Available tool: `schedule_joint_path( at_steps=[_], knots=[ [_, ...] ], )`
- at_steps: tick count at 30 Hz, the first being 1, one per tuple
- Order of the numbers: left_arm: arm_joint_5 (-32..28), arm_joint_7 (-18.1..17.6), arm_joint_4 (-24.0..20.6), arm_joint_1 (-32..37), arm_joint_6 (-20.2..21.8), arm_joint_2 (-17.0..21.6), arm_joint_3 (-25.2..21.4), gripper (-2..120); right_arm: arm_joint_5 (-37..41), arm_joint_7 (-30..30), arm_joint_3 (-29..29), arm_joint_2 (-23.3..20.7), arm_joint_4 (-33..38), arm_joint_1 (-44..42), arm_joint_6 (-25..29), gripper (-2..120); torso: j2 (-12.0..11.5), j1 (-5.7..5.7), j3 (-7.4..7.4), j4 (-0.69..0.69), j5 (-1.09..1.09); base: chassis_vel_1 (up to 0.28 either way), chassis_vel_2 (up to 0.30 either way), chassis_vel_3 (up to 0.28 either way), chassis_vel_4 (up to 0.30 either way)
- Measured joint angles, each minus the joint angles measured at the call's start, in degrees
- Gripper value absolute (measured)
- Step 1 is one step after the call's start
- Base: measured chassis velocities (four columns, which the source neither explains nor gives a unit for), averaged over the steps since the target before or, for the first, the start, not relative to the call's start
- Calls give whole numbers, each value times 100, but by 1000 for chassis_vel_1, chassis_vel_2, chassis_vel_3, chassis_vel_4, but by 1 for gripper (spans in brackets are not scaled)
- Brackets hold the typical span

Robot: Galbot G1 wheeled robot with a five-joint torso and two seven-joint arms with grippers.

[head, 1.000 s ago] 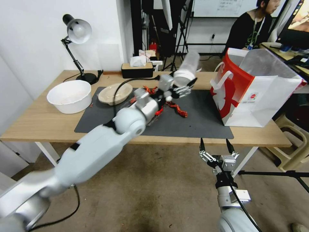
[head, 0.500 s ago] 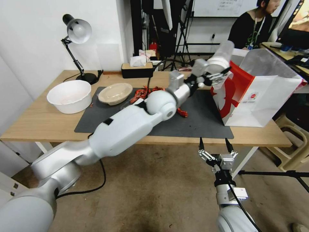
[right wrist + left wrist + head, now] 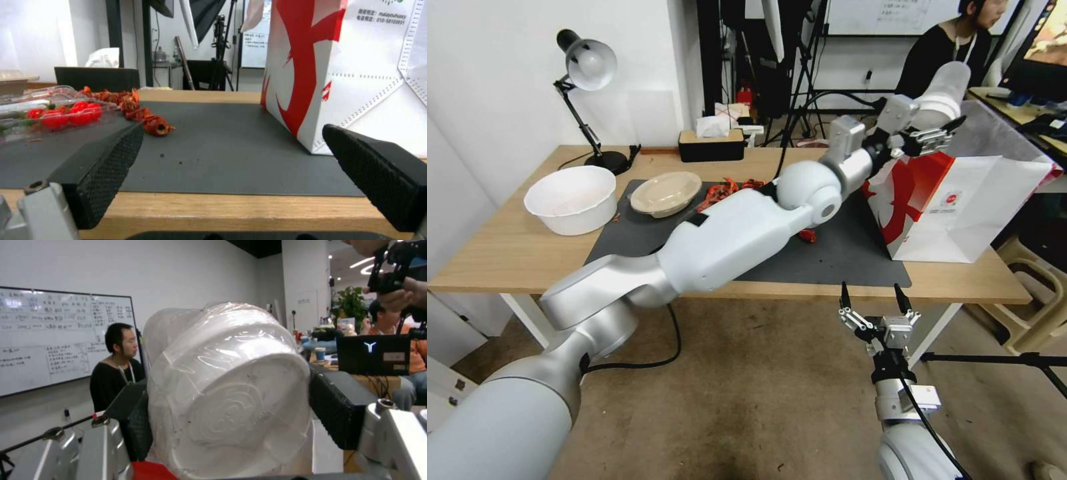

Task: Pick up the trash from the table and place it into the takeout bag.

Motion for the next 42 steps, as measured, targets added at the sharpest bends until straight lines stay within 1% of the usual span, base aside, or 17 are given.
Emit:
schedule_joint_path(
  at_steps=[1, 3, 10, 12, 14, 18, 24, 26, 27, 28, 30, 33, 38, 40, 42],
  knots=[
    [0, 0, 0, 0, 0, 0, 0, 70, 0, 0, 0, 0, 0, 0, 0, 100, 0, 0, 0, 0, 0, 0, 0, 0, 0],
    [-55, 56, 259, -101, -33, -159, 100, 70, 1, 3, 2, 6, 9, -2, 0, 100, 0, 0, 0, 0, 0, 0, 0, 0, 0],
    [-139, 96, 522, -195, -59, -332, 229, 70, 5, 5, -21, 17, 10, 53, -6, 100, 1, 0, 0, 1, 0, 0, 0, 0, 0],
    [-144, 97, 531, -197, -59, -339, 238, 70, 5, 5, -25, 18, 8, 61, -9, 100, 1, 0, 0, 1, 0, 0, 0, 0, 0],
    [-160, 100, 565, -205, -59, -364, 284, 70, 13, 5, -55, 17, -22, 114, -22, 100, 1, 0, 0, -2, 0, 0, 0, 0, 0],
    [-161, 97, 594, -205, -59, -364, 302, 70, 19, 5, -107, -1, -80, 205, -36, 100, 1, 0, 0, 1, -1, 0, 0, 0, 0],
    [-150, 92, 630, -200, -55, -365, 329, 70, 21, 2, -129, -4, -96, 225, -46, 100, 1, 0, 0, 0, -1, 0, 0, 0, 0],
    [-137, 84, 638, -182, -51, -370, 330, 82, 23, 0, -132, -4, -110, 221, -47, 100, 1, 0, 0, 0, -1, 0, 0, 0, 0],
    [-137, 84, 638, -182, -51, -370, 330, 82, 23, 0, -132, -4, -110, 221, -47, 100, 1, 0, 0, 0, -1, 0, 0, 0, 0],
    [-135, 81, 638, -179, -48, -370, 330, 85, 24, 0, -132, -4, -112, 219, -47, 100, 1, 0, 0, 0, -1, 0, 0, 0, 0],
    [-131, 73, 638, -177, -44, -367, 313, 97, 24, -1, -132, -7, -113, 221, -47, 100, 1, 0, 0, 0, -1, 0, 0, 0, 0],
    [-129, 67, 638, -178, -41, -364, 297, 100, 24, -2, -132, -10, -113, 227, -47, 100, 1, 0, 0, 0, -1, 0, 0, 0, 0],
    [-115, 56, 636, -174, -40, -357, 228, 100, 25, -2, -132, -18, -109, 230, -47, 100, 1, 0, 0, -1, -1, 0, 0, 0, 0],
    [-105, 28, 617, -156, -39, -327, 166, 100, 27, -2, -130, -26, -108, 231, -47, 100, 1, 0, 0, -1, -1, 0, 0, 0, 0],
    [-101, -62, 501, -96, -26, -200, 66, 100, 28, -2, -127, -34, -107, 230, -47, 100, 1, 0, 0, -1, -1, 0, 0, 0, 0]
  ],
)
